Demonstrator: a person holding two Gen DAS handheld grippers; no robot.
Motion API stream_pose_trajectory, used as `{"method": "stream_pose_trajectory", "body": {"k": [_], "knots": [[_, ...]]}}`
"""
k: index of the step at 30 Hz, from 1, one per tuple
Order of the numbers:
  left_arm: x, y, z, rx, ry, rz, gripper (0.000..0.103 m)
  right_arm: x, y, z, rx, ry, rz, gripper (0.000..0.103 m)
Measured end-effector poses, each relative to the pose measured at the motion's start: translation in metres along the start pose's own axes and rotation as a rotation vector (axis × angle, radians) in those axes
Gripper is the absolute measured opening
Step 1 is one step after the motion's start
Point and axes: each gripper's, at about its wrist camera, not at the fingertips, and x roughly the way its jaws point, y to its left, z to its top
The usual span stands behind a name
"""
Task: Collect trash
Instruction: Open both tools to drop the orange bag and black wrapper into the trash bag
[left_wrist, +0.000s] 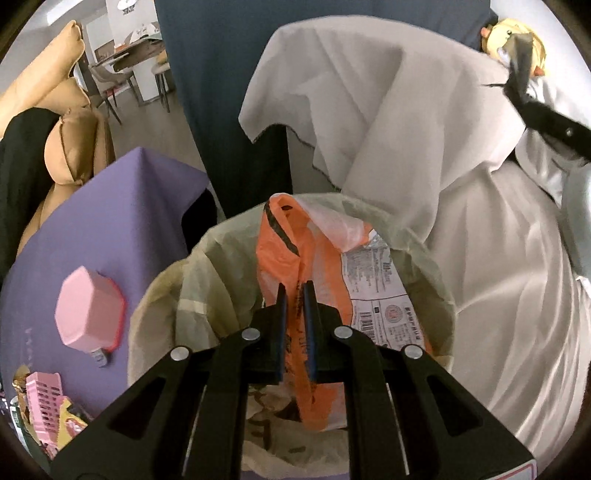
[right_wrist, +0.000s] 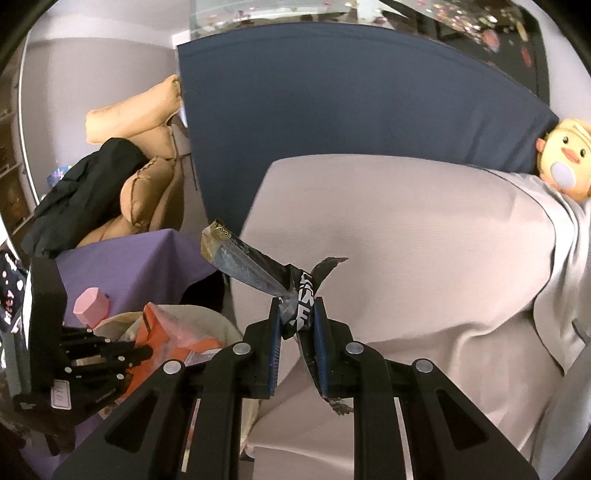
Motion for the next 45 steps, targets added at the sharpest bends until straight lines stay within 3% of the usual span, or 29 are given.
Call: {"method": "stream_pose_trajectory", "body": {"k": [12,14,15,19,23,26,31,39,45], "knots": [[0.029,-0.006,0.0,0.007,0.022,-0.006,0.009,0.008,-0.012,-0.014,0.031,0.03,0.0,0.017],[0.024,0.0,0.003,-0.024,0.013,-0.053,0.014,0.005,-0.009,-0.015,0.029,0.026,0.016,0.017],[0.017,0.006,0.007,-0.052,0.009,-0.089,0.022,0.003,-0.006,-0.015,0.024,0.024,0.025,0.017],[-0.019,0.03,0.017,-0.128,-0.049,-0.136,0.036,-0.004,0.015,-0.017,-0.002,0.015,0.081,0.017],[-0.06,0.06,0.017,-0.166,-0.132,-0.105,0.044,0.003,0.047,-0.023,-0.046,0.042,0.152,0.017],[-0.087,0.087,0.002,-0.212,-0.168,-0.057,0.045,0.019,0.079,-0.036,-0.078,0.102,0.224,0.017],[-0.113,0.118,-0.033,-0.269,-0.191,-0.052,0.045,0.059,0.126,-0.068,-0.081,0.231,0.315,0.017],[-0.148,0.156,-0.09,-0.321,-0.244,-0.027,0.046,0.129,0.154,-0.1,-0.149,0.432,0.208,0.017],[-0.145,0.182,-0.115,-0.387,-0.238,-0.033,0.046,0.132,0.158,-0.099,-0.148,0.456,0.181,0.017]]}}
